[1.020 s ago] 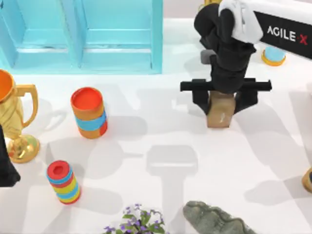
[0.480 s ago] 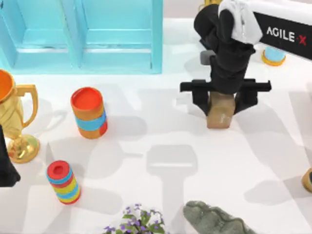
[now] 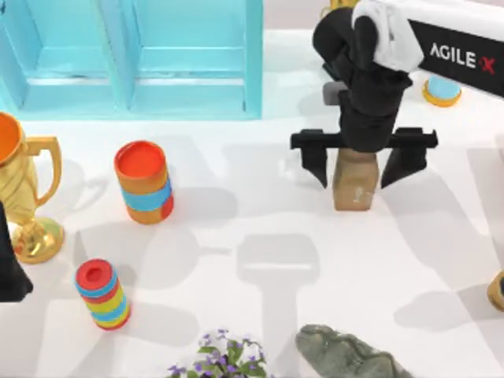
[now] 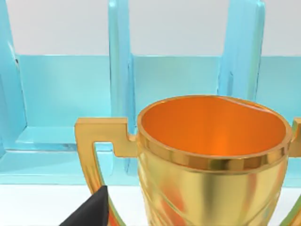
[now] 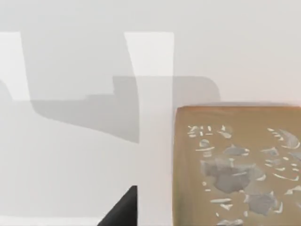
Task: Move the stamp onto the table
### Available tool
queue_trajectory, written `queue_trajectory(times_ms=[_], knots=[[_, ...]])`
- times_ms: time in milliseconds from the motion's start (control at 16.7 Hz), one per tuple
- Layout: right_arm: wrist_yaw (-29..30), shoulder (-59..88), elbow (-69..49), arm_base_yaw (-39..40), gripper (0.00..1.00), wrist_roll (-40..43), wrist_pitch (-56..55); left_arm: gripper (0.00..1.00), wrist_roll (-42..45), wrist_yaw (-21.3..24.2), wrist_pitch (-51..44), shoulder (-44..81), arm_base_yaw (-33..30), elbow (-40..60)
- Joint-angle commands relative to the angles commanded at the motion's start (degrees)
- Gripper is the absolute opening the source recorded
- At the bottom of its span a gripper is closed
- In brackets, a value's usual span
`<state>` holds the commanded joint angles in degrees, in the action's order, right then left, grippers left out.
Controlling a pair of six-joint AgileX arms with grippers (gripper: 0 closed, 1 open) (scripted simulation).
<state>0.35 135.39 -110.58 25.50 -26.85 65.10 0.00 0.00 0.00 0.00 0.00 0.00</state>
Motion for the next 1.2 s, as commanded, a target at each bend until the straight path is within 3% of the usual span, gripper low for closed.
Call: queue_trajectory(times_ms=[660,900,1200], knots=[[0.1,0.7,-2.1,-0.1,1.0,-0.1,2.0,1.0,0.0,0.0,0.0,0.0,0.0,0.0],[0.2,3.8,-13.3,0.0,1.0,-0.2,11.5,1.0,0.0,0.0,0.0,0.0,0.0,0.0],[-0.1,8.3,-36.4,-0.1,1.0,-0.1,28.1,1.0,0.0,0.0,0.0,0.0,0.0,0.0]])
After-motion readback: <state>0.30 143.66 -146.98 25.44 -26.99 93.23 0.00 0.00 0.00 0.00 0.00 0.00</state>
